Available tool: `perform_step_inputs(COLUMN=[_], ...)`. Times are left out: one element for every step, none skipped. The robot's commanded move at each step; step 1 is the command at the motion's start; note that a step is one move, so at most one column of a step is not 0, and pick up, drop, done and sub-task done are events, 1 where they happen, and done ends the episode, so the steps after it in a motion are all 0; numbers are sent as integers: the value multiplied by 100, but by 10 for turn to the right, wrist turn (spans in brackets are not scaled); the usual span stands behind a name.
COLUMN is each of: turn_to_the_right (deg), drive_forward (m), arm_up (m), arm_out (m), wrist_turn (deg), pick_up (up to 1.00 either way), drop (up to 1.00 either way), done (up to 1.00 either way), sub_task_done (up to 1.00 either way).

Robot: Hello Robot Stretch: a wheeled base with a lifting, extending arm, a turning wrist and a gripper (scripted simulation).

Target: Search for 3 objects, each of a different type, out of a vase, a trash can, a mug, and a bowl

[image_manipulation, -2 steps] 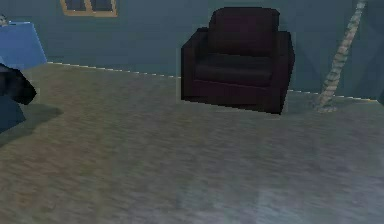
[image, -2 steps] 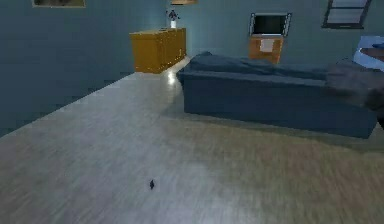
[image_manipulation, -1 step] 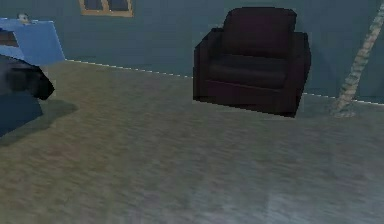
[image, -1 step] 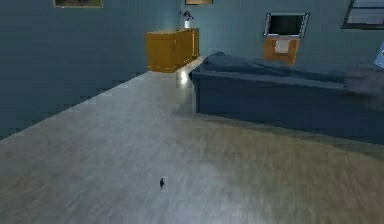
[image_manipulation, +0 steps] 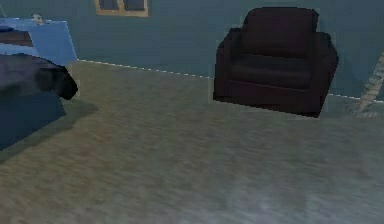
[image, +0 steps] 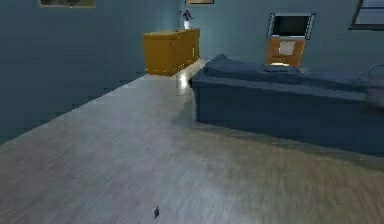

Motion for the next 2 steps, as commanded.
perform_step_inputs(turn_to_the_right=[-450, -120], drive_forward=[0, 0], arm_up=[0, 0], arm_out=[0, 0], wrist_turn=[0, 0], pick_up=[0, 0], drop=[0, 0], done=[0, 0], sub_task_done=[0, 0])
